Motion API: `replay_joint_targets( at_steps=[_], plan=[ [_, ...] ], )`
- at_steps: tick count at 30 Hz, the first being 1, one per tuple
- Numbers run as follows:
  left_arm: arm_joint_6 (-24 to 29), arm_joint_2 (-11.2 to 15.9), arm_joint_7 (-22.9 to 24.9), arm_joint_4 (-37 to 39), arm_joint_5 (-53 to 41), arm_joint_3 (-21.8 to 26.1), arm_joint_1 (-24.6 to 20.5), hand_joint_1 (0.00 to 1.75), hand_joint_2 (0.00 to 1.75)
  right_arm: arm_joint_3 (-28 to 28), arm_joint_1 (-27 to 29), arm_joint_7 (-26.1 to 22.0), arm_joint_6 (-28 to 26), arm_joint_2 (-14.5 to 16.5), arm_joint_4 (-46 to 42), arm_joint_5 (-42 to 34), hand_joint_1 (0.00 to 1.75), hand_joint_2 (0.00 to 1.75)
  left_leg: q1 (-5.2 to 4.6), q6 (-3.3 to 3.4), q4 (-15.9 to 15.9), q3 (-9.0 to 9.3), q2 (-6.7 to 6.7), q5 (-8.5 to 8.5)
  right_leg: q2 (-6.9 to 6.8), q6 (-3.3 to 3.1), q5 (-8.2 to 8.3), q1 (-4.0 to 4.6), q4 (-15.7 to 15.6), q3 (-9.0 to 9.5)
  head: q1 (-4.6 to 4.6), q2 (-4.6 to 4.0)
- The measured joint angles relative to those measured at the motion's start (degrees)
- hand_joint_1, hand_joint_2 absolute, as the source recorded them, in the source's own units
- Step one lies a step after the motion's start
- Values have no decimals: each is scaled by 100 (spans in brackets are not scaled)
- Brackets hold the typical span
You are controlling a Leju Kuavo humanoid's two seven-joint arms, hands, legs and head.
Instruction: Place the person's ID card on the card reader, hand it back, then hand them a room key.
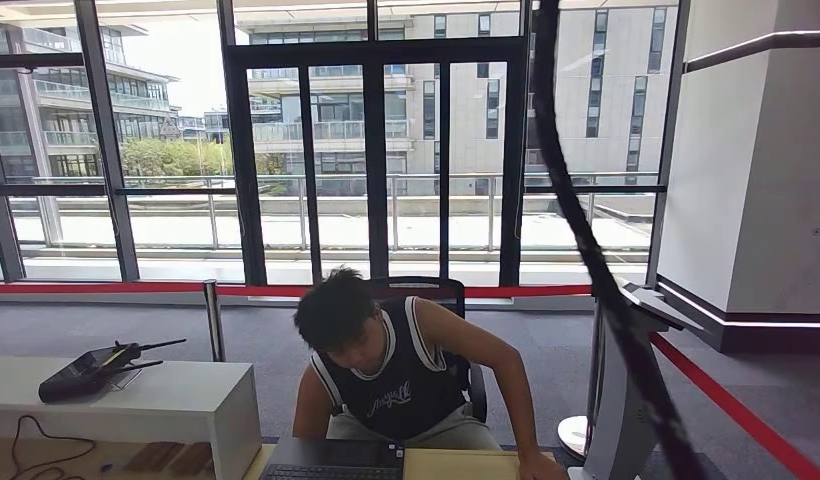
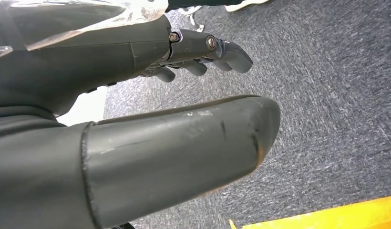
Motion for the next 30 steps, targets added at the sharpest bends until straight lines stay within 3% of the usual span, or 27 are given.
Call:
replay_joint_targets(
  at_steps=[5, 11, 30],
  plan=[
    [11, 0, -20, 0, 0, 0, 0, 0, 0, 2, -43, 125, 20, 14, 108, 260, 0, 175, 0, 0, 0, 0, 0, 0, 0, 0, 0, 0, 0, 0, 0, 0],
    [24, -4, -37, -1, 0, 0, 0, 0, 0, 32, -151, 619, 120, 22, 285, 1227, 0, 175, 0, 0, 0, 1, 0, 0, 0, 0, 0, 0, 0, 0, 0, 0],
    [55, -4, -114, -2, -31, -2, 0, 0, 0, 23, -271, 611, 177, -14, 753, 1240, 0, 175, 0, 0, 0, 0, 0, 0, 0, 0, 0, 0, 0, -1, 0, 0]
  ],
)
